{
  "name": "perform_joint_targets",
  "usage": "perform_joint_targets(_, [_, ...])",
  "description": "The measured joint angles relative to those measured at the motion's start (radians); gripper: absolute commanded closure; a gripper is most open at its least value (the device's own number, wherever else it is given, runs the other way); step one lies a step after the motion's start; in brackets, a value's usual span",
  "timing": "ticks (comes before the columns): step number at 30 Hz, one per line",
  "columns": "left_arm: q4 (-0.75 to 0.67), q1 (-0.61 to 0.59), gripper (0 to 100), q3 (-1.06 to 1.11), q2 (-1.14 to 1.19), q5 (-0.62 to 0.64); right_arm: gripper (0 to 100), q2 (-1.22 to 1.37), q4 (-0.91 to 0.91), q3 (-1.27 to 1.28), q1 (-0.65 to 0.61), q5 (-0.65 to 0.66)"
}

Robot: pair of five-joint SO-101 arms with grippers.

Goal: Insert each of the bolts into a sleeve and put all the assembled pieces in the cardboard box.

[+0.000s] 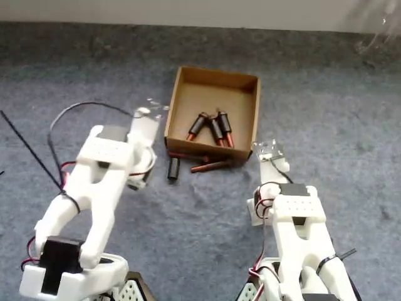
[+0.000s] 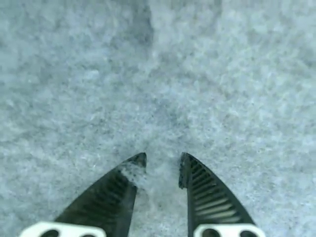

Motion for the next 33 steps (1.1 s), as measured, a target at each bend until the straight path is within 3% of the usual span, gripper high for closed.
perform_joint_targets(7, [-0.074,-0.054,85,0.077,0.000,0.000,89.7,0.000,0.000,0.000,0.000,0.000])
perform_joint_targets(18, [-0.075,-0.055,87,0.069,-0.015,0.000,89.7,0.000,0.000,0.000,0.000,0.000])
perform_joint_targets(21, [-0.075,0.005,89,0.025,-0.015,-0.009,89.7,0.000,0.000,0.000,0.000,0.000])
perform_joint_targets(28, [-0.075,0.278,88,-0.124,-0.003,-0.146,89.7,0.000,0.000,0.000,0.000,0.000])
perform_joint_targets(33, [-0.077,0.371,88,-0.276,0.180,-0.198,89.7,0.000,0.000,0.000,0.000,0.000])
